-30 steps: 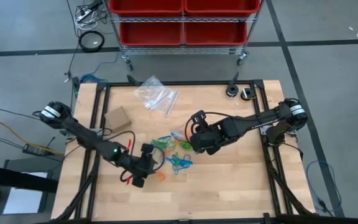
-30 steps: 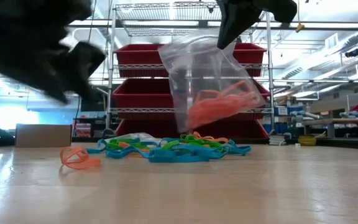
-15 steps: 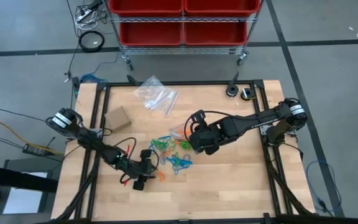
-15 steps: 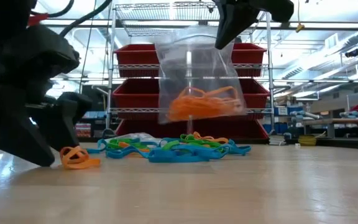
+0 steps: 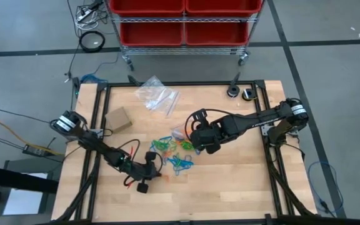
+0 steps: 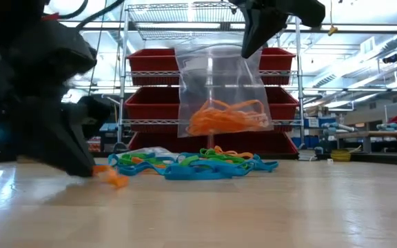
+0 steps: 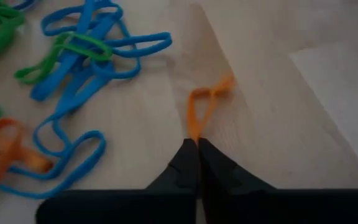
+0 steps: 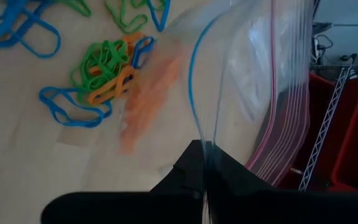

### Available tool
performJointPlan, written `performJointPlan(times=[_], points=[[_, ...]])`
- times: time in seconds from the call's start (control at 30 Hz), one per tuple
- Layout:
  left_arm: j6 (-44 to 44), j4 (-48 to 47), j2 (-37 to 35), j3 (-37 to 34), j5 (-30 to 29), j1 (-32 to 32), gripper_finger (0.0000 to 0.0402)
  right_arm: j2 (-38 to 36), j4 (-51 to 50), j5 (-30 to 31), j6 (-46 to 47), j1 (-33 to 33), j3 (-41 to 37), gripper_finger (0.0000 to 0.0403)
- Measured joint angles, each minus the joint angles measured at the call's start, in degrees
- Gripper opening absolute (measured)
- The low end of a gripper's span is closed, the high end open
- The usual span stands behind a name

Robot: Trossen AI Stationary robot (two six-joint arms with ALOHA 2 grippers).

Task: Sort rubber bands
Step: Put the orange rubber band into the transparent zip bag

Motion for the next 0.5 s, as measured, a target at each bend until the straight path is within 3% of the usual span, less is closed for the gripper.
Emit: performJointPlan(times=[0.3, 0.5], points=[[11.96, -4.79, -15.48, 1.35, -9.84, 0.6, 0.0003, 0.0, -1.11, 0.03, 1.86, 0.0, 0.0, 0.0], [26.07, -12.09, -22.04, 9.77, -18.44, 3.58, 0.0002, 0.0, 0.17, -1.04, 2.21, 0.0, 0.0, 0.0]])
